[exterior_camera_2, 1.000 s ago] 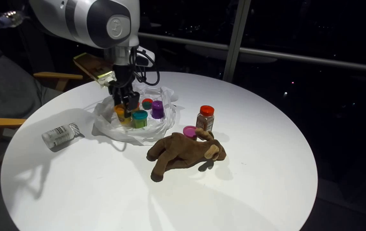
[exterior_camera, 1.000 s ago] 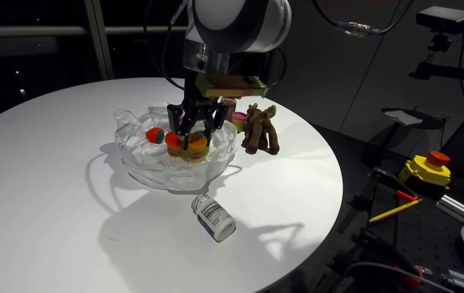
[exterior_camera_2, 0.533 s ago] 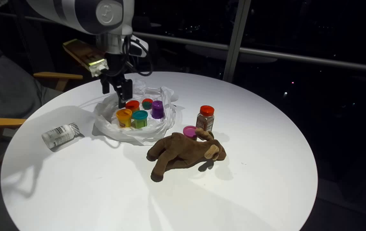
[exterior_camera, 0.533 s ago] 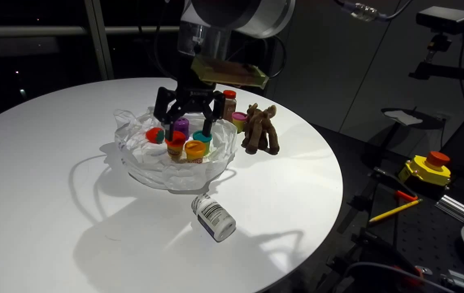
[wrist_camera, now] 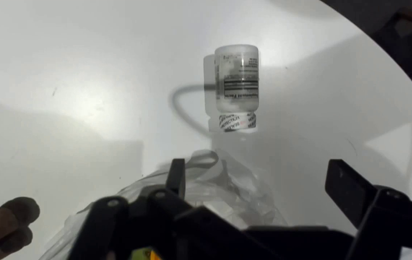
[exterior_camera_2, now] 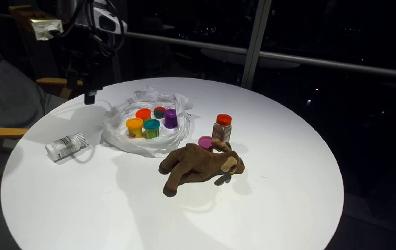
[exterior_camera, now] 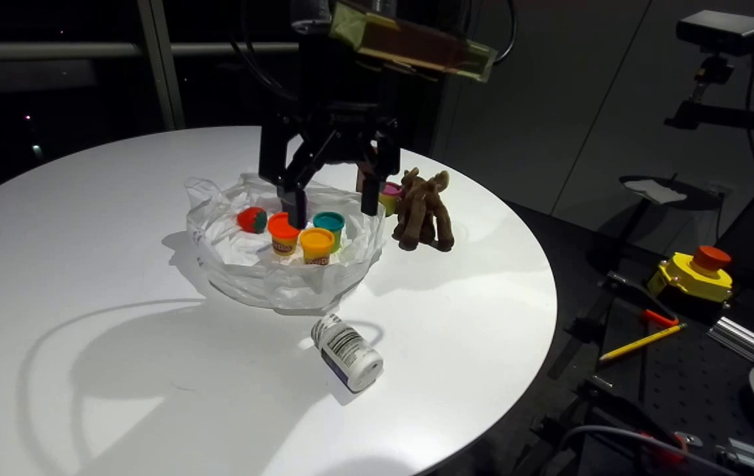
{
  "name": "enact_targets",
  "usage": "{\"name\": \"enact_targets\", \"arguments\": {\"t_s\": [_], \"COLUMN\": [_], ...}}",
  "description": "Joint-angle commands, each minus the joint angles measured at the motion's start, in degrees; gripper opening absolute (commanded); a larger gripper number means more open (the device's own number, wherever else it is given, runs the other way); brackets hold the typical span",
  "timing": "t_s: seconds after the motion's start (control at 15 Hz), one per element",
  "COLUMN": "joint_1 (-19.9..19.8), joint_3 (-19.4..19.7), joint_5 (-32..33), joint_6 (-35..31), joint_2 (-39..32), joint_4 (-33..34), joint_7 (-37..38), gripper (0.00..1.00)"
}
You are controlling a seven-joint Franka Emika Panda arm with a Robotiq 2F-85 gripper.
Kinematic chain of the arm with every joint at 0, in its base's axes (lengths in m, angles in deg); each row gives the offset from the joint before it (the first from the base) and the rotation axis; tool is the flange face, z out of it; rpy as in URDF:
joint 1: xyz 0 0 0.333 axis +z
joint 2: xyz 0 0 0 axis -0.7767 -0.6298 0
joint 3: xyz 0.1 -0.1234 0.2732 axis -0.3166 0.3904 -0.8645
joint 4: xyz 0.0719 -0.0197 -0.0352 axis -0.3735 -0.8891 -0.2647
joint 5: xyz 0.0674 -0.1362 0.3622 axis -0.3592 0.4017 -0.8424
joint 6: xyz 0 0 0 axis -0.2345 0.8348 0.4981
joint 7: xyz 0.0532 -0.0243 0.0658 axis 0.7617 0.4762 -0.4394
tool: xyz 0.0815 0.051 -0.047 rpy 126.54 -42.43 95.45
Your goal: Put the objects on the table in the plastic
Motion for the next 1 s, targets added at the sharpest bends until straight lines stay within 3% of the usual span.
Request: {"name": "enact_targets", "arguments": {"t_s": [0.0,0.93], "joint_1": [0.9,1.8], "joint_3": [-0.5,-2.6], "joint_5": [-0.5,-2.9], "joint_6": [1.2,-12.4], "joint_2": [-0.7,-12.1], "joint_4": [-1.9,-2.6], "joint_7": [1.7,-3.4], "gripper": [1.0,1.0]}}
